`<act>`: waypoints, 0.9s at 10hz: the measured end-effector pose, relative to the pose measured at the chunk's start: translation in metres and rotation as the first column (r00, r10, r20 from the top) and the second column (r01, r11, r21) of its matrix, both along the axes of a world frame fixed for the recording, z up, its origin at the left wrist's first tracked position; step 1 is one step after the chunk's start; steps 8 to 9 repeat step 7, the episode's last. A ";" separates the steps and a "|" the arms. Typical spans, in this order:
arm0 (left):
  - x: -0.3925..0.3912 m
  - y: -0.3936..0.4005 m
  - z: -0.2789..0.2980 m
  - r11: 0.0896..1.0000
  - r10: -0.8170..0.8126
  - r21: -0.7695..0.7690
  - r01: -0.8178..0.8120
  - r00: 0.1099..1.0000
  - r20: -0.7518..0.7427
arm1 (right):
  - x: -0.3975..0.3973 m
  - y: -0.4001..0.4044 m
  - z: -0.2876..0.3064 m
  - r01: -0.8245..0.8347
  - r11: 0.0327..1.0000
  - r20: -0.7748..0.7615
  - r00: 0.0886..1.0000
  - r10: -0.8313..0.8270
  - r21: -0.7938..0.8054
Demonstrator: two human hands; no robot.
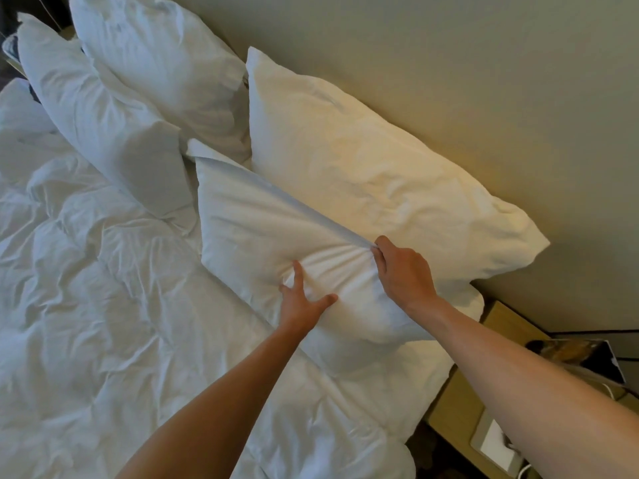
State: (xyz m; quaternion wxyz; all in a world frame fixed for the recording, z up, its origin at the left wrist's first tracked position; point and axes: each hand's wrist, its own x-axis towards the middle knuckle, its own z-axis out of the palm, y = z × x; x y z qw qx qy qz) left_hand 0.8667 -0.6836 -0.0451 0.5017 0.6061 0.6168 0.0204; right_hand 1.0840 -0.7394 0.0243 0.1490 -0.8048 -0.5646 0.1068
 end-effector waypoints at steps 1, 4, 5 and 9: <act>0.014 0.007 0.008 0.998 -0.059 -0.004 0.059 0.998 -0.009 | 0.009 -0.012 0.012 0.038 0.999 -0.032 0.999 -0.037 0.020; 0.023 0.009 0.025 0.997 -0.049 -0.058 0.045 0.996 -0.070 | 0.012 -0.010 0.042 0.109 0.983 0.107 0.990 -0.094 -0.145; 0.030 0.001 0.033 0.997 -0.079 -0.025 0.077 0.991 -0.107 | 0.025 -0.031 0.063 0.111 0.980 0.106 0.990 -0.095 -0.163; 0.037 -0.028 0.045 0.993 -0.107 0.031 0.111 0.988 -0.115 | 0.036 -0.098 0.148 0.295 0.952 -0.320 0.913 -0.253 0.087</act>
